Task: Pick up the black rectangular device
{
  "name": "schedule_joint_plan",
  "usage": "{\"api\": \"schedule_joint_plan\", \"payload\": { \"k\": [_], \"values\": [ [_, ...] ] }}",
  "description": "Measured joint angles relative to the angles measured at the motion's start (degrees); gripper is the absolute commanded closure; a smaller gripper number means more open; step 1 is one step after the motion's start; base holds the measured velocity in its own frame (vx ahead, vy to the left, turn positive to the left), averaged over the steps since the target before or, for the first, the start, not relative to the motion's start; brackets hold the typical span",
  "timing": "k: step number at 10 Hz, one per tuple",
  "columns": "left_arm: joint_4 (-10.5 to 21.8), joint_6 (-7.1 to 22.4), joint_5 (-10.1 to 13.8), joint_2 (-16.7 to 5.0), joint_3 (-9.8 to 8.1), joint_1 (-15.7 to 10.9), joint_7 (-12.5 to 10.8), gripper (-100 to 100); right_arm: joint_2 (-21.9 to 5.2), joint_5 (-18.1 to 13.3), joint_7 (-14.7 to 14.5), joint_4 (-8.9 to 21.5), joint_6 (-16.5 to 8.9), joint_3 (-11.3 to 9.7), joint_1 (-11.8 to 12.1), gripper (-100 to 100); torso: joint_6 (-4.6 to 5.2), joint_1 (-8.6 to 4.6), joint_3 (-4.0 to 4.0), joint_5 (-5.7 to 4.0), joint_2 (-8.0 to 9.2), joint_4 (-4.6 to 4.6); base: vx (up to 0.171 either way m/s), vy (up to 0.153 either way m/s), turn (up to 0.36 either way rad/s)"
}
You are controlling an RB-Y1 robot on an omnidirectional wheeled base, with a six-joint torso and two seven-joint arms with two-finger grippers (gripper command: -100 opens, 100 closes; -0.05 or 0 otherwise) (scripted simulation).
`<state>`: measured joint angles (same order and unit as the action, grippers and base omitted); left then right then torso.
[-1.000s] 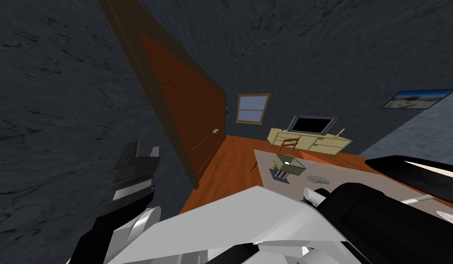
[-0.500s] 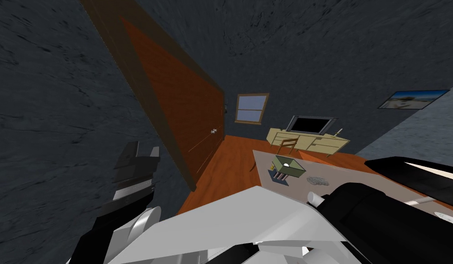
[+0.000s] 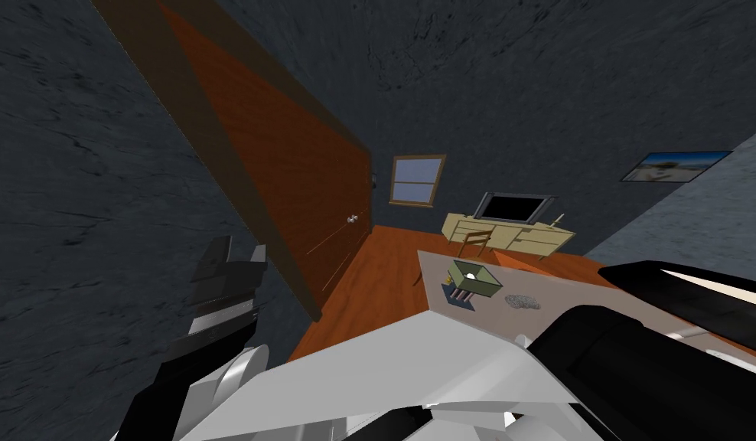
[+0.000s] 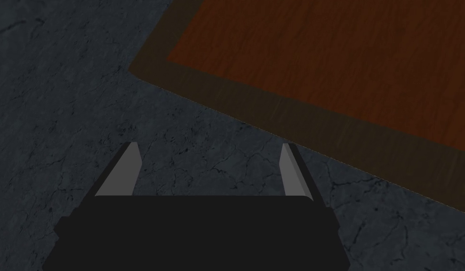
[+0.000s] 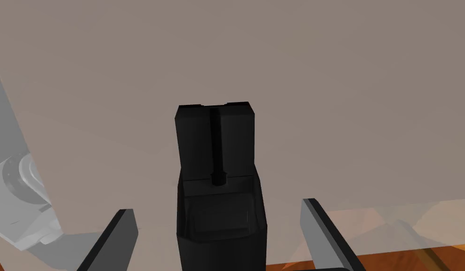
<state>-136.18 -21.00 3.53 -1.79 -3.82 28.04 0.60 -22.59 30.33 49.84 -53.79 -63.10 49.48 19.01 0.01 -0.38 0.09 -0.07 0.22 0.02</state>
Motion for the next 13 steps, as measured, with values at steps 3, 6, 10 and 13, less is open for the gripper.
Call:
{"api": "schedule_joint_plan", "payload": {
  "k": [3, 6, 10, 13],
  "values": [
    [0.0, 0.0, 0.0, 0.0, 0.01, 0.0, 0.0, 0, 0.6, 0.5, -0.2, 2.2, 0.0, 0.0, -0.1, 0, -0.01, 0.30, -0.04, 0.07, -0.08, -0.01, -0.008, -0.016, -0.003],
    [0.0, 0.0, 0.0, 0.0, 0.00, 0.0, 0.0, 0, 1.8, -2.4, -2.4, 2.9, 0.5, 2.1, -1.8, -100, -0.01, 0.30, -0.18, 0.07, -0.33, -0.06, 0.054, -0.024, -0.186],
    [0.0, 0.0, 0.0, 0.0, 0.00, 0.0, 0.0, 0, 3.6, -7.4, -6.7, 4.5, 1.4, 5.9, -5.1, -100, -0.01, 0.27, -0.19, 0.06, -0.34, -0.07, 0.056, -0.024, -0.139],
    [0.0, 0.0, 0.0, 0.0, 0.00, 0.0, 0.0, 0, 5.2, -11.0, -9.9, 5.1, 2.0, 8.7, -7.3, -100, -0.01, 0.31, -0.18, 0.08, -0.31, -0.07, 0.041, -0.010, -0.105]
  ]
}}
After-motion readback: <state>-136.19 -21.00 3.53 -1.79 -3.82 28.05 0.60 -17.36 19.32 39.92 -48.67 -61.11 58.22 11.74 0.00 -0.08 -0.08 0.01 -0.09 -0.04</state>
